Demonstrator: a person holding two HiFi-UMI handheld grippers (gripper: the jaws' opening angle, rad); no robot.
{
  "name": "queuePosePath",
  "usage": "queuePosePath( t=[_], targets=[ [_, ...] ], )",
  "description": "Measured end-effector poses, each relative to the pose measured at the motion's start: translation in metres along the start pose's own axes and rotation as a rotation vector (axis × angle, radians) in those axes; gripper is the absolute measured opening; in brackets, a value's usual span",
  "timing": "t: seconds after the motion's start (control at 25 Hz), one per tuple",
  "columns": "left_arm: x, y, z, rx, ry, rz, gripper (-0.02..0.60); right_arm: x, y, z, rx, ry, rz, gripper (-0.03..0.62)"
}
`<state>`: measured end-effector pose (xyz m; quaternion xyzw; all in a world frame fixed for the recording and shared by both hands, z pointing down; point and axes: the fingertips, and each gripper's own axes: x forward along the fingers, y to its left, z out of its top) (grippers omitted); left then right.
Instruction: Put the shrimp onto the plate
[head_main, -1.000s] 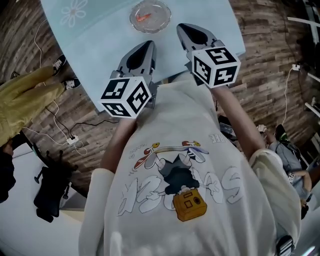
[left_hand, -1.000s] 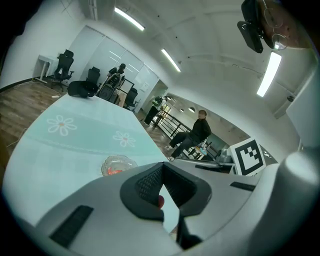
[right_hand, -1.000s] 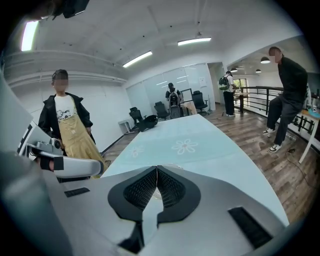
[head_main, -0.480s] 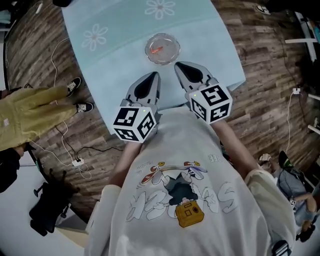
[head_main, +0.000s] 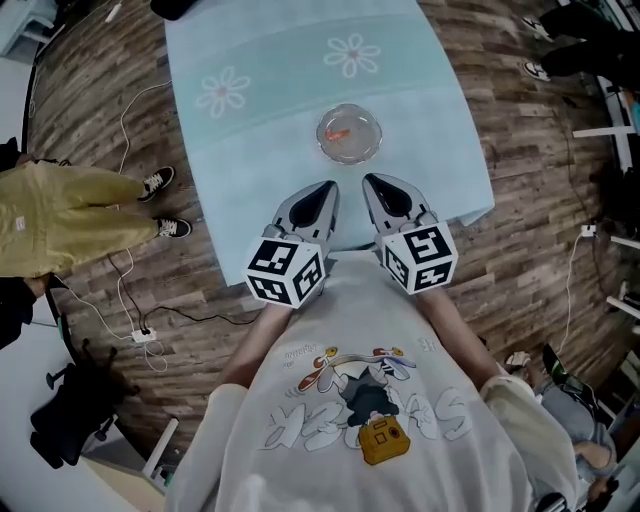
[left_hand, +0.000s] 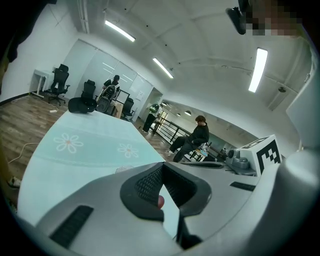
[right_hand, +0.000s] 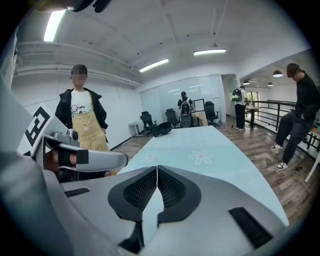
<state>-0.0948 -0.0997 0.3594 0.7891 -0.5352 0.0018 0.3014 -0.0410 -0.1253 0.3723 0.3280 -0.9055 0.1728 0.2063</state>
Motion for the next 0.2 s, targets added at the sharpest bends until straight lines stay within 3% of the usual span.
queuePosePath(
  t=[0.2],
  targets=[
    [-0.002, -0.011, -0.002, -0.068, 0.008, -0.031, 0.008, -0.016, 0.0, -0.001, 0.015, 0.007, -0.009, 0.025]
  ],
)
